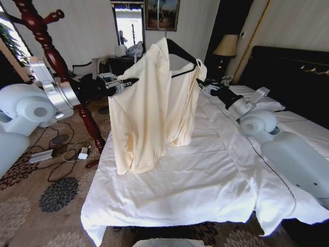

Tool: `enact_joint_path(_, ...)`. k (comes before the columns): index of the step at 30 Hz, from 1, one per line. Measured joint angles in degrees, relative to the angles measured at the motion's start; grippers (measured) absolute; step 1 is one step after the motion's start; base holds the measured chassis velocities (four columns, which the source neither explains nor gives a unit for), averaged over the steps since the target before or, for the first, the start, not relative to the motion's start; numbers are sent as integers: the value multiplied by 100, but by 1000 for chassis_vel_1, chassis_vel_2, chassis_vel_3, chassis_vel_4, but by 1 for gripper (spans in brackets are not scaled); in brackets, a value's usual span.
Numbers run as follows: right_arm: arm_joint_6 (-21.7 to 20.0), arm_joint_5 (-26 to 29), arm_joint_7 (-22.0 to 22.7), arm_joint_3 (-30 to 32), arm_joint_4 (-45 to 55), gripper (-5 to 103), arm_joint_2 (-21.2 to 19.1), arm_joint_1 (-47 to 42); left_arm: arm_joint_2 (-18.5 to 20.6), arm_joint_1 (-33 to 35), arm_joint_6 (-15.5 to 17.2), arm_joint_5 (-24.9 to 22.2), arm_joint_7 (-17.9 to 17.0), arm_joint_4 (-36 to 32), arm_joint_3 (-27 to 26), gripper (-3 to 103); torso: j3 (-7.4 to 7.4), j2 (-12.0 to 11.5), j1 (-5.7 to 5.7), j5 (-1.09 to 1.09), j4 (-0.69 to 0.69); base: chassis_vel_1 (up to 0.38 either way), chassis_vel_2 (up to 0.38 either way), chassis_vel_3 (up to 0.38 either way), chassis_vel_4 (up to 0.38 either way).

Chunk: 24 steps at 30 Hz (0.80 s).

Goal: Pick up the clothes from the bed and hang them on the clothes hanger.

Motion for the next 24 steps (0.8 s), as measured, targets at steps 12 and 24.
enact_joint_path(12,35,-10,-136,-60,-171,62,115,73,-74,13,9,28,12,39,16,23,0,0,0,0,0,0,0,0,0)
enact_joint_path(24,481,118,-729,-27,-267,13,57,94,-163,11,16,70,18,67,55,23,0,0,1,0,0,0,0,0,0)
